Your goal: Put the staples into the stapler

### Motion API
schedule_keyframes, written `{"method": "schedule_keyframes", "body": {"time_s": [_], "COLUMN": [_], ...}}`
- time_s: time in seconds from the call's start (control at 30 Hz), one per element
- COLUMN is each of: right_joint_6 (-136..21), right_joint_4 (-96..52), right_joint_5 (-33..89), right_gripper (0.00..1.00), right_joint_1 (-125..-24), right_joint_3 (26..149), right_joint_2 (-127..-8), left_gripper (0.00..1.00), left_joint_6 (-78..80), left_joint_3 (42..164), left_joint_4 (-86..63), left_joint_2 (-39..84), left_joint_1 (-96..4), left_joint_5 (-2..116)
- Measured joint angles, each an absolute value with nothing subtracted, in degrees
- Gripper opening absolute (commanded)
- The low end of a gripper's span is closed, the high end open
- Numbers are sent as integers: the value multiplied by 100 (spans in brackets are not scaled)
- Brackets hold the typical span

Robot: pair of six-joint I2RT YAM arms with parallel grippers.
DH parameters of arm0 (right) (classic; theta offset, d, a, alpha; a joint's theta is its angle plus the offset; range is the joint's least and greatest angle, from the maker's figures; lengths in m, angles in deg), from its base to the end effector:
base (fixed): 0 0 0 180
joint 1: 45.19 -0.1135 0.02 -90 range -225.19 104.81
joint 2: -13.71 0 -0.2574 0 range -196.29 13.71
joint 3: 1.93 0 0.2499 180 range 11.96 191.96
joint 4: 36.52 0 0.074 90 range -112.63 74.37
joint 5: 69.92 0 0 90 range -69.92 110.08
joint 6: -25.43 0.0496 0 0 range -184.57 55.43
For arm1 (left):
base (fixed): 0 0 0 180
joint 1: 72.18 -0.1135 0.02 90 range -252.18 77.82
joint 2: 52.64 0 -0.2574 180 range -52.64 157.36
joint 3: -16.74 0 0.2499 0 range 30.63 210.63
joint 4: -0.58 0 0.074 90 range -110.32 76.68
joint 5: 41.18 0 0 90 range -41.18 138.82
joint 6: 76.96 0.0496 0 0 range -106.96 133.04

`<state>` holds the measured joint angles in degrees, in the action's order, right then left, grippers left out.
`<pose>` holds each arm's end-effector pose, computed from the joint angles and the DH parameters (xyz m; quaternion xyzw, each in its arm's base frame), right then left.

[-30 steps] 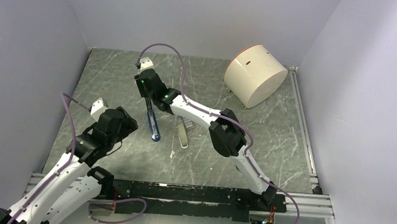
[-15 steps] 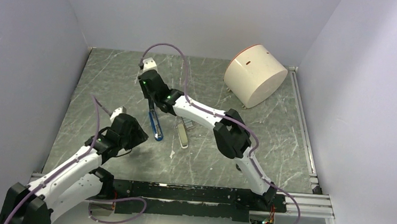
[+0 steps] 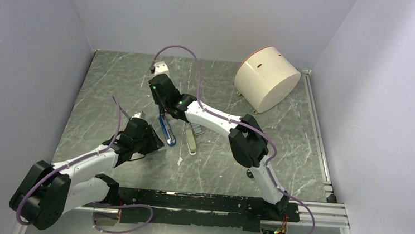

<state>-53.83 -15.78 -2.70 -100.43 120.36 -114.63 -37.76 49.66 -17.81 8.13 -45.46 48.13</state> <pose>0.3208 0.4286 0.2351 -0.2203 0.8119 0.1387 0.5225 0.1796 -0.0897 0.1321 -0.1958 0.9071 -0.2289 0.2941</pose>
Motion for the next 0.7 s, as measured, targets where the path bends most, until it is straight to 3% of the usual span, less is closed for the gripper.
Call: {"method": "schedule_keyframes", "body": {"time_s": [0.1, 0.3, 0.47, 0.57, 0.7], "right_joint_6": [-5339, -5234, -5171, -5138, -5081], "right_joint_4": [-1569, -1481, -1422, -1416, -1383], "right_joint_5": [-268, -264, -240, -222, -196], "right_gripper": [26, 25, 25, 25, 24], "right_joint_1": [-10043, -10043, -10043, -10043, -10041], "right_joint_3": [12028, 12028, 12028, 12028, 12028], "right_joint_2": [-11454, -11423, -11404, -11401, -11393], "left_gripper": [33, 42, 43, 40, 27], "left_joint_6": [-3733, -3661, -3639, -3634, -3645], "left_joint_3": [4957, 4837, 4802, 4802, 4806], "left_joint_4": [-1475, -852, -301, 40, 361], "left_joint_2": [947, 1218, 1594, 1814, 2083], "left_joint_1": [-4546, -4546, -4546, -4546, -4546], "left_joint_5": [4815, 4800, 4859, 4946, 5005]}}
